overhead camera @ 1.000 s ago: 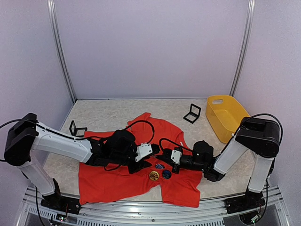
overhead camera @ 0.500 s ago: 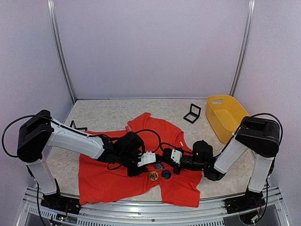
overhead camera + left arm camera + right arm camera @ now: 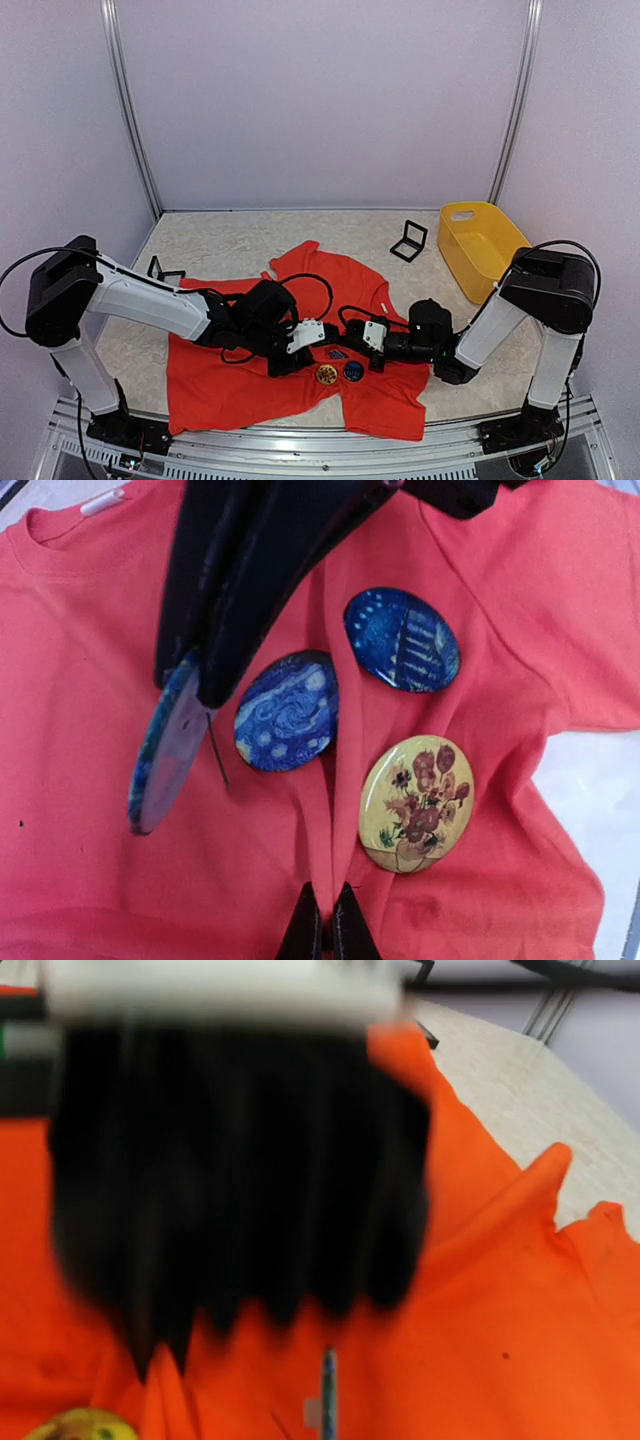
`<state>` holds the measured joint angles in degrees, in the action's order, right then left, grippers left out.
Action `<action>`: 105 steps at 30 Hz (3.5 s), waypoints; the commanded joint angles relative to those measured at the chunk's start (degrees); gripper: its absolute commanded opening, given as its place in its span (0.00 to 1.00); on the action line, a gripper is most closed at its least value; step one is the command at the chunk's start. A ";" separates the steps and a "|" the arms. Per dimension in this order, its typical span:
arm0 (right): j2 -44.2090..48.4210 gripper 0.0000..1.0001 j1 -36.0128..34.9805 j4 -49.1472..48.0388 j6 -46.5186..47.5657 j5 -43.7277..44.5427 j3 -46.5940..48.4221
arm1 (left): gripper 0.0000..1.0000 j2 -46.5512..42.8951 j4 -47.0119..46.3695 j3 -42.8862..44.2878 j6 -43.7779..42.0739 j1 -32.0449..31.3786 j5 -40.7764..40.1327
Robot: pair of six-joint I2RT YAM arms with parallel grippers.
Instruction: Pin the brooch onto the clothing
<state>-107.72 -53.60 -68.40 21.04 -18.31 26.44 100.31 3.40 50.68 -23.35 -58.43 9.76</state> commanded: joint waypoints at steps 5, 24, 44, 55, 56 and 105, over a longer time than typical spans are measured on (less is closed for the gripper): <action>-2.00 0.00 -1.33 -3.99 2.91 0.49 0.34 | 0.00 -6.69 -9.89 -4.67 7.51 2.33 8.50; -2.09 0.00 -4.19 -13.73 -4.98 -2.45 -3.24 | 0.00 -6.96 -12.70 -6.09 10.52 3.39 9.38; -3.58 0.00 -3.96 -16.41 -9.35 -3.56 -2.94 | 0.41 -12.98 -11.25 -7.67 10.78 4.33 12.53; -3.97 0.00 -3.15 -16.18 -12.13 -3.74 -1.63 | 0.34 -14.29 -15.14 -12.92 15.89 4.47 8.69; -3.99 0.00 -3.14 -16.23 -12.16 -4.15 -1.65 | 0.34 -14.08 -16.06 -13.07 16.12 4.47 7.91; -3.73 0.00 -2.73 -16.81 -18.47 -4.81 -2.20 | 0.32 -14.56 -31.61 -19.93 26.08 -5.49 -4.58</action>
<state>-111.24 -56.51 -83.90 3.95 -23.51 24.05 83.64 -25.69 31.38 0.60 -63.51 5.54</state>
